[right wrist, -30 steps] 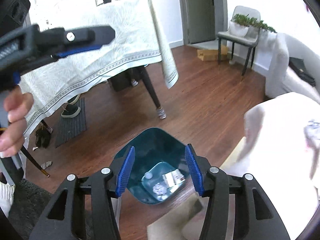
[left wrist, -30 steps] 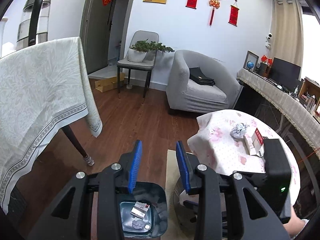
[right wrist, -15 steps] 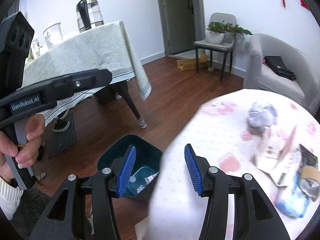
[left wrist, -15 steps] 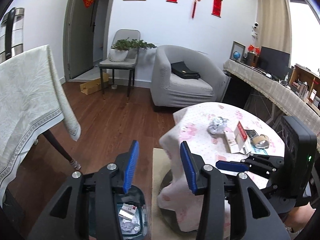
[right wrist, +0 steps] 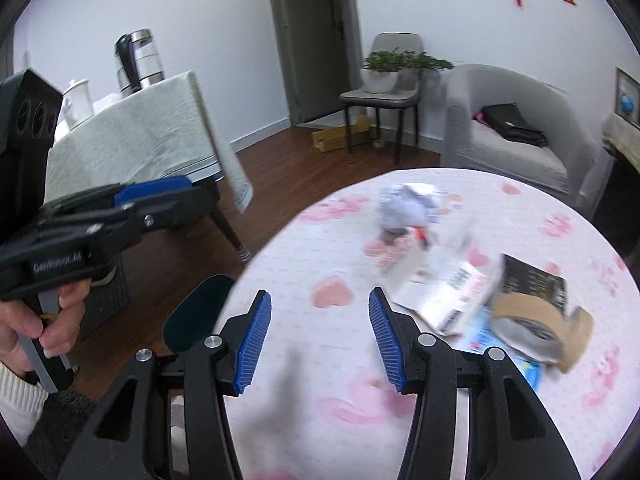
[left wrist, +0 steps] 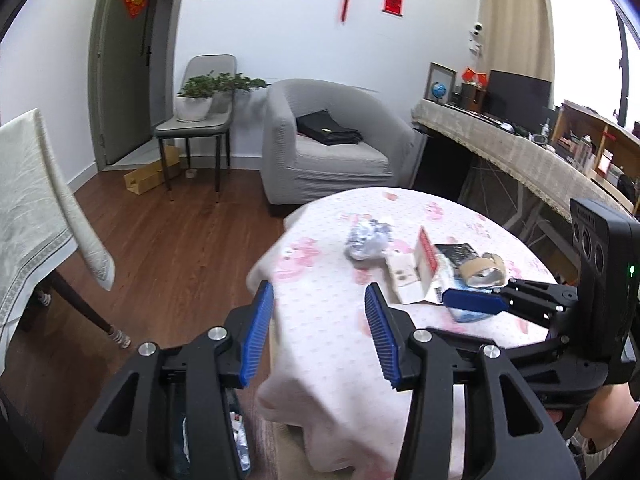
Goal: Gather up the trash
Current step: 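Move both grippers back over the table toward the white paper box and tape roll, then grasp the white paper box with the left gripper while the right grasps the tape roll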
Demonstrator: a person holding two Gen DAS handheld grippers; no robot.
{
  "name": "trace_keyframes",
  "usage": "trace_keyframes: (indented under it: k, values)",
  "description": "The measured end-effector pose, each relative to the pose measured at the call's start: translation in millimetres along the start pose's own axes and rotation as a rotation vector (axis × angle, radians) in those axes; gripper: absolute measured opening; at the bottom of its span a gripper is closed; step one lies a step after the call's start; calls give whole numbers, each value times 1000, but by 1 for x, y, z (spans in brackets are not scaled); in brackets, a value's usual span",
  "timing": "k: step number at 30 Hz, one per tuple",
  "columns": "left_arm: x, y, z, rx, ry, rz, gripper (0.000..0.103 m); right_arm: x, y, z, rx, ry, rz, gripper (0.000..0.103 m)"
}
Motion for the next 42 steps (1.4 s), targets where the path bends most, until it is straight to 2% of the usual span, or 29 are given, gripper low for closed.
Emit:
trace_keyframes:
  k: [19,25,30,31,32,34,37,42]
  values:
    - [-4,-47,87,-85,-82,-49,51,-17,58,86,-120,-115,55,52]
    - [-4,-68,102,-109,-94,-75,50,-16,62,106,-127,-112,52,52]
    - [-5,-90,112,-127,-115,-105,49,-17,53,114,-123,-64,17,52]
    - [-5,-94,114,-125,-116,-110,47,-18,51,115,-120,-59,9,52]
    - [-5,-98,116,-127,-116,-118,40,-18,48,116,-119,-51,3,52]
    - [-5,-106,119,-131,-118,-132,34,-18,44,118,-116,-24,-10,52]
    - [-5,-117,122,-123,-121,-149,32,-18,41,117,-110,2,-18,52]
    - [-2,-128,122,-142,-104,-165,16,-17,33,116,-85,39,-41,52]
Point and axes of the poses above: each gripper's, at about its wrist camera, not at the fingertips, and y roughly against the way its jaws point, z to its right, x to its top, the point moved 8 cm from there along -y, roughly the way its jaws point, and after that the axes turned 4 degrees about x, right-handed, at the moved point
